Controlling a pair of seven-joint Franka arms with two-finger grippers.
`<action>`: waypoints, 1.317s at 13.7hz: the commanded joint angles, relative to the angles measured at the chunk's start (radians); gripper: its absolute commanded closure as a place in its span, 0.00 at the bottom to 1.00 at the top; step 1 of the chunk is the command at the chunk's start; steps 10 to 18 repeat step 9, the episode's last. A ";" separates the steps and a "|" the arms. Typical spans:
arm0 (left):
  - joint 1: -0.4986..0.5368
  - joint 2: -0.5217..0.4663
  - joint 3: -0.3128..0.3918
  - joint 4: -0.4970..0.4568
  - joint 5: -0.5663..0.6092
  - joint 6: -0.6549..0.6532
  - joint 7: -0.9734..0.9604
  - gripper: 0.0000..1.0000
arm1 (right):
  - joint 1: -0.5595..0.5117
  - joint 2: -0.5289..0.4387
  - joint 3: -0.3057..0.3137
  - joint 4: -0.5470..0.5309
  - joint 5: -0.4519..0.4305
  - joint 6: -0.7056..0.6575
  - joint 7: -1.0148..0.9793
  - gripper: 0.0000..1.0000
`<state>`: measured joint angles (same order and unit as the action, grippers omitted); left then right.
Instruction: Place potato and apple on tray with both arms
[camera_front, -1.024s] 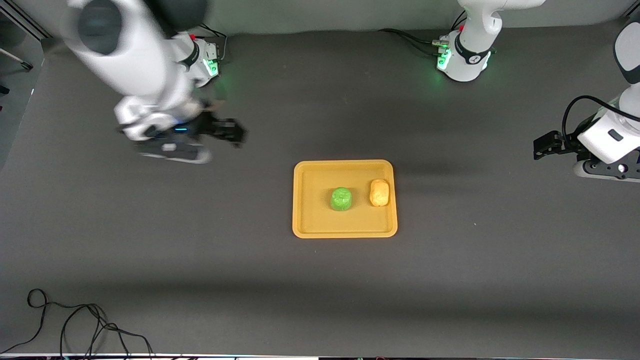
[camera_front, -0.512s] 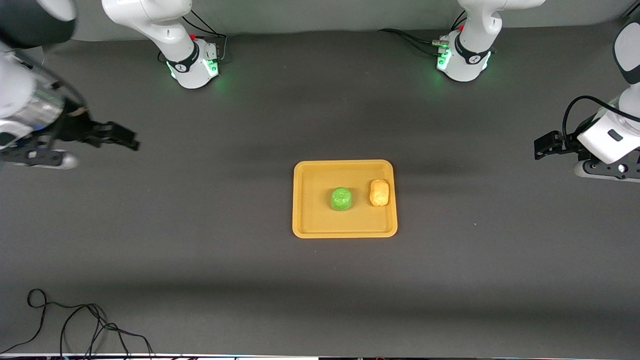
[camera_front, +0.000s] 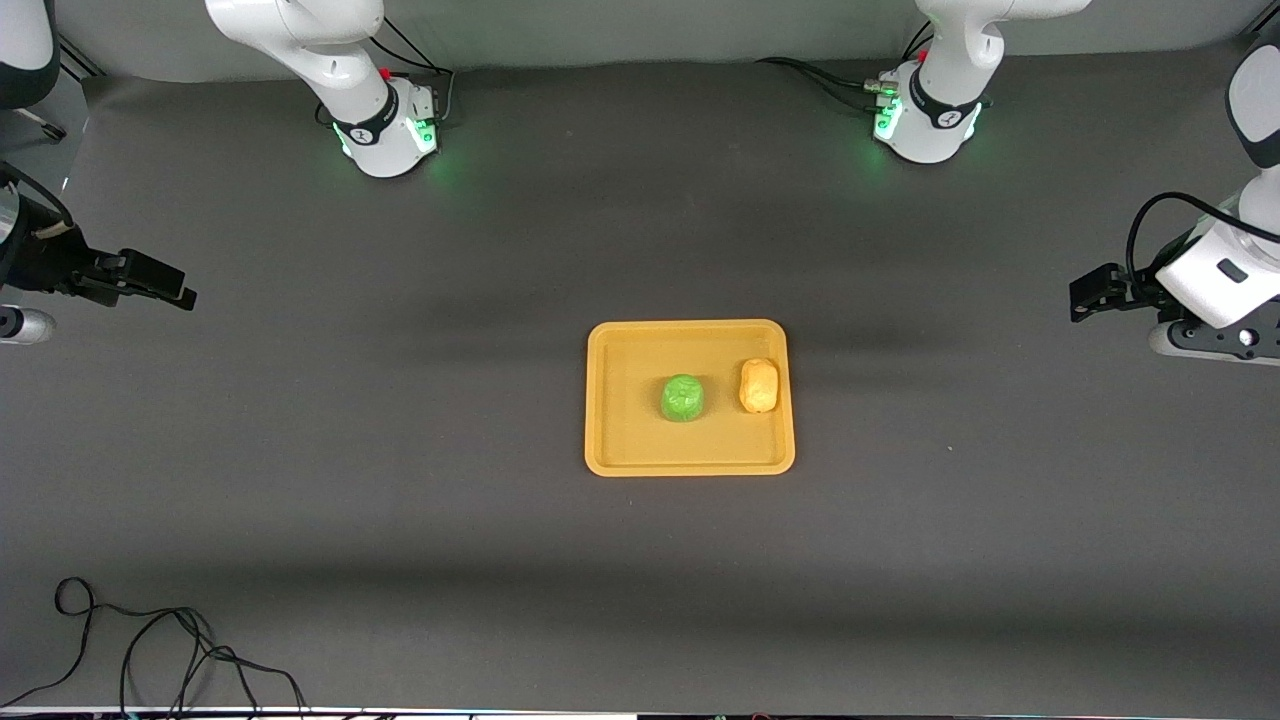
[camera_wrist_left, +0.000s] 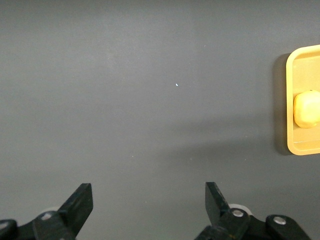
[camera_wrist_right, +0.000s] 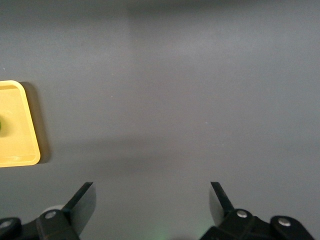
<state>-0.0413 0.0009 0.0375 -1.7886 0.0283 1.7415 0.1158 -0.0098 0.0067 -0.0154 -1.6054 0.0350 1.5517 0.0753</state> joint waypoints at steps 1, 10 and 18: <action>-0.003 -0.019 -0.002 -0.012 0.018 0.010 -0.005 0.00 | 0.002 -0.005 0.006 0.013 -0.027 -0.010 -0.038 0.00; -0.003 -0.018 -0.002 -0.015 0.016 0.010 -0.005 0.00 | 0.002 -0.005 0.006 0.016 -0.029 -0.016 -0.040 0.00; -0.003 -0.018 -0.002 -0.015 0.016 0.010 -0.005 0.00 | 0.002 -0.005 0.006 0.016 -0.029 -0.016 -0.040 0.00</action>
